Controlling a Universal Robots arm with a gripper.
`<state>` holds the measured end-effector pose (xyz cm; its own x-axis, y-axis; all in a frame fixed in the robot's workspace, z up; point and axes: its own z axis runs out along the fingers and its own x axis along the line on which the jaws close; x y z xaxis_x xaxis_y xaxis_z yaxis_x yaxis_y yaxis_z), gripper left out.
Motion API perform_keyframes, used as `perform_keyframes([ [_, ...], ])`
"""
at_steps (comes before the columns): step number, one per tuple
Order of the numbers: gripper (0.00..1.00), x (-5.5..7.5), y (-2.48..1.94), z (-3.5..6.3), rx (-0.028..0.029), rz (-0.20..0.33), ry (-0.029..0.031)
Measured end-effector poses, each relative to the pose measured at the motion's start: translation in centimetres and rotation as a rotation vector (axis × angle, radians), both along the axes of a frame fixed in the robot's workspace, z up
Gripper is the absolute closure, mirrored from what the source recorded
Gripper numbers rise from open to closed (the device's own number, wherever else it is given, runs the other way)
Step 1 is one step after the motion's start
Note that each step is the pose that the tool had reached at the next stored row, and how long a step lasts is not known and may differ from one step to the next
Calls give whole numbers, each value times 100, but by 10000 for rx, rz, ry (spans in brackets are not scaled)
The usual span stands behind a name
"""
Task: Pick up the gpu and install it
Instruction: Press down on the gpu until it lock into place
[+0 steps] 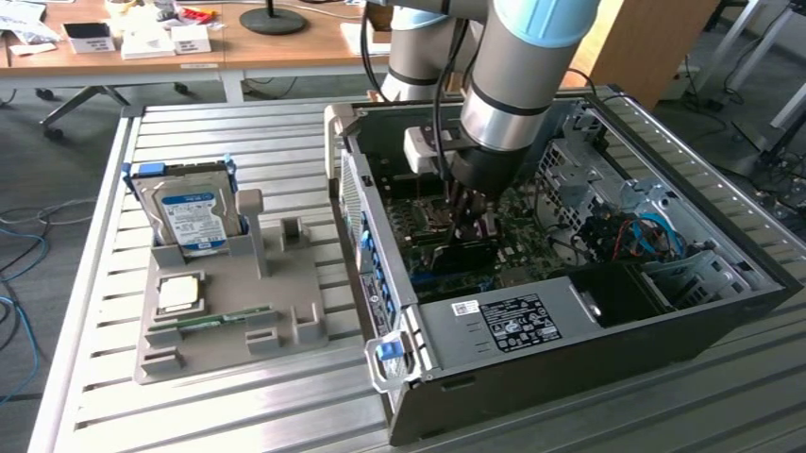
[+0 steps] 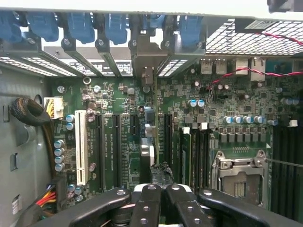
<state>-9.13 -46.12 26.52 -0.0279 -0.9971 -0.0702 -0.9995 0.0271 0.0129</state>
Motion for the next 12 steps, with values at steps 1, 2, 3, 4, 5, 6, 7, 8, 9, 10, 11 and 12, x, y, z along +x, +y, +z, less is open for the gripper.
perform_keyframes([
  [1, 89, -1, -1, 36, -12, -1, 6],
  [2, 89, 0, -1, 65, -9, 0, 5],
  [3, 89, 1, -1, 93, -11, 2, 5],
  [4, 89, 0, -1, 124, -13, 2, 6],
  [5, 89, 0, -1, 158, -15, 2, 7],
  [6, 89, 0, -1, 195, -18, 2, 7],
  [7, 89, 0, -1, 229, -19, 2, 7],
  [8, 89, 1, -1, 265, -22, 2, 6],
  [9, 89, 1, -1, 302, -26, 2, 7],
  [10, 89, 1, -2, 339, -31, 2, 7],
  [11, 89, 1, -2, 373, -36, 3, 7],
  [12, 89, 1, -1, 408, -42, 2, 7],
])
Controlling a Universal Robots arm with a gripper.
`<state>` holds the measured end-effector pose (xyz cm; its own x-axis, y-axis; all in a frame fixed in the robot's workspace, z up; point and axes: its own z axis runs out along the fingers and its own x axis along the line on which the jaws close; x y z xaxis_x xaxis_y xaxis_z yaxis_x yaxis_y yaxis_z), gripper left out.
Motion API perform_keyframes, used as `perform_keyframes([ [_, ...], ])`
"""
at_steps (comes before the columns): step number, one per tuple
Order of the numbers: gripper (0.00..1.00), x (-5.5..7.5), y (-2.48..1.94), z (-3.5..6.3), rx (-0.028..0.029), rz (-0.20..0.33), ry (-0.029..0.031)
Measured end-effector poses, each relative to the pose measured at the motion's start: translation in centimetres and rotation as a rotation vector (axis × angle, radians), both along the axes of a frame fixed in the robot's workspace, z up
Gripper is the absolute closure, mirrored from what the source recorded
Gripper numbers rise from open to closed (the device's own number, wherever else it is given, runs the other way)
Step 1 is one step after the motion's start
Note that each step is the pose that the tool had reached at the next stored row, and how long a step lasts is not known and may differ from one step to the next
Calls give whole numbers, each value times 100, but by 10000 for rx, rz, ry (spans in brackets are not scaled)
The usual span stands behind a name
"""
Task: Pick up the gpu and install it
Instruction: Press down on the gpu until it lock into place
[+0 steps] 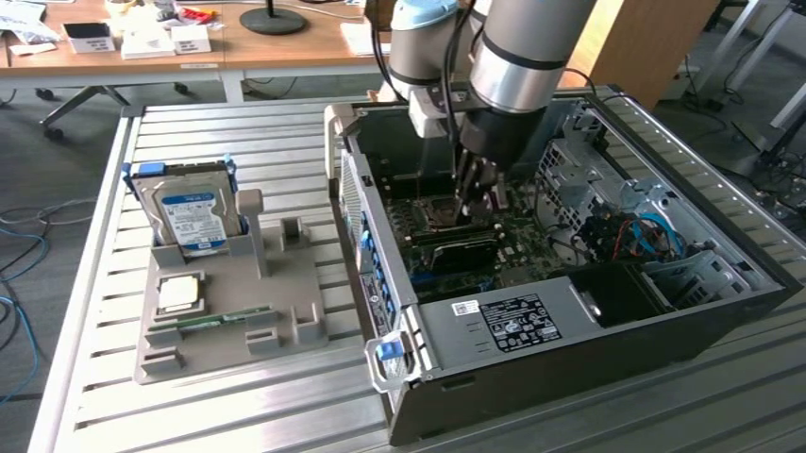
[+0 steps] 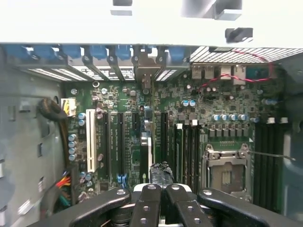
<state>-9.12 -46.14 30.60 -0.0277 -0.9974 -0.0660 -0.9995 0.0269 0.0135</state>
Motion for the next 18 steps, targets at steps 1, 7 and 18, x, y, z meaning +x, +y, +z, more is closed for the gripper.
perform_keyframes([
  [1, 89, 0, 0, 34, -5, -1, 0],
  [7, 89, 0, 0, 201, -32, -1, 0],
  [18, 89, 0, 0, 241, -35, -1, -1],
])
